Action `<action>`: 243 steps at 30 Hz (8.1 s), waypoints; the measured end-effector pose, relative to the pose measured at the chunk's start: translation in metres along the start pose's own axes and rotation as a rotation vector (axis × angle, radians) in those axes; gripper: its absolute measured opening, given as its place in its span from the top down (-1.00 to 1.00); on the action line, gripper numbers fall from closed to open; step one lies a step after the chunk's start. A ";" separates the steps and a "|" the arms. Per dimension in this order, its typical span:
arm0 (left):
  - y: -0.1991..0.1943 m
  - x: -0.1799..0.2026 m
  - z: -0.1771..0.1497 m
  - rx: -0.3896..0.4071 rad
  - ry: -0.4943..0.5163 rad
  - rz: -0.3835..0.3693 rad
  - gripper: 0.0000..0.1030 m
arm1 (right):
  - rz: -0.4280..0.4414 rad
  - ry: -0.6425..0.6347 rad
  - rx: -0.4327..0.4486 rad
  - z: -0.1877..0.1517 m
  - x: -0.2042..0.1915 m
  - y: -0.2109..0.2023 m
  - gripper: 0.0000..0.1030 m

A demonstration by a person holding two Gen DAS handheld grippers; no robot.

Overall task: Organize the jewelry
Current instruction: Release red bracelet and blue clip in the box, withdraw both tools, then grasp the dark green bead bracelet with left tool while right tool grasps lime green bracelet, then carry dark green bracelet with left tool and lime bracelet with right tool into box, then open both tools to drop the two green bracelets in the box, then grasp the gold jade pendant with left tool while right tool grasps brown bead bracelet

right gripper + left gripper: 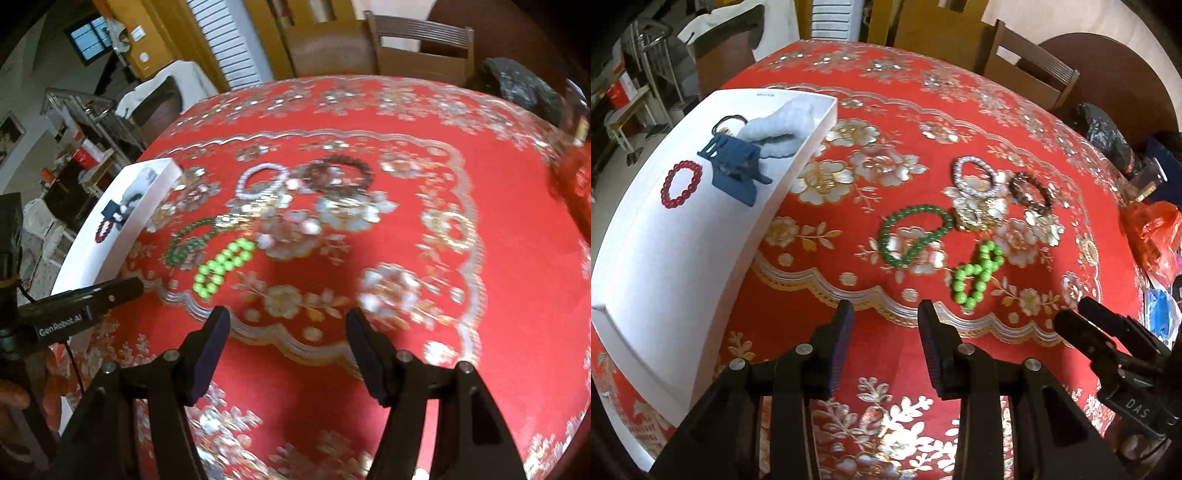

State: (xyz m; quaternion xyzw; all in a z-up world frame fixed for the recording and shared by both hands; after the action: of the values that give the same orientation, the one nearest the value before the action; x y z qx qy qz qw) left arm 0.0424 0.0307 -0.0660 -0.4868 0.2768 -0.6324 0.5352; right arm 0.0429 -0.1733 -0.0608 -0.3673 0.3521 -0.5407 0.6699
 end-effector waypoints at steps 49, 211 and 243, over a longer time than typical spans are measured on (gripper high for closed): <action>0.004 -0.002 0.047 0.006 0.083 -0.150 0.37 | 0.091 -0.059 0.029 0.029 -0.021 0.020 0.82; 0.091 0.067 0.070 -0.104 0.207 -0.130 -0.23 | -0.109 0.063 0.045 0.096 0.063 0.064 -0.13; 0.011 0.022 0.030 -0.010 0.082 -0.248 -0.03 | -0.061 0.030 0.076 0.056 0.072 0.006 0.84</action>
State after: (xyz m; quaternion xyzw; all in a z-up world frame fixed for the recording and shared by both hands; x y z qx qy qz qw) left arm 0.0755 0.0121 -0.0571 -0.4936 0.2392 -0.7118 0.4388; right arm 0.1065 -0.2373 -0.0448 -0.3439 0.3299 -0.5793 0.6613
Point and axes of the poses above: each gripper's, at about its wrist camera, not at the fingertips, and y roughly the way its jaws point, x to its right, z to its top, the point moved 2 cm from there along y, roughly the way its jaws point, and after that the axes turned 10 degrees about -z, right-handed, at the moved point
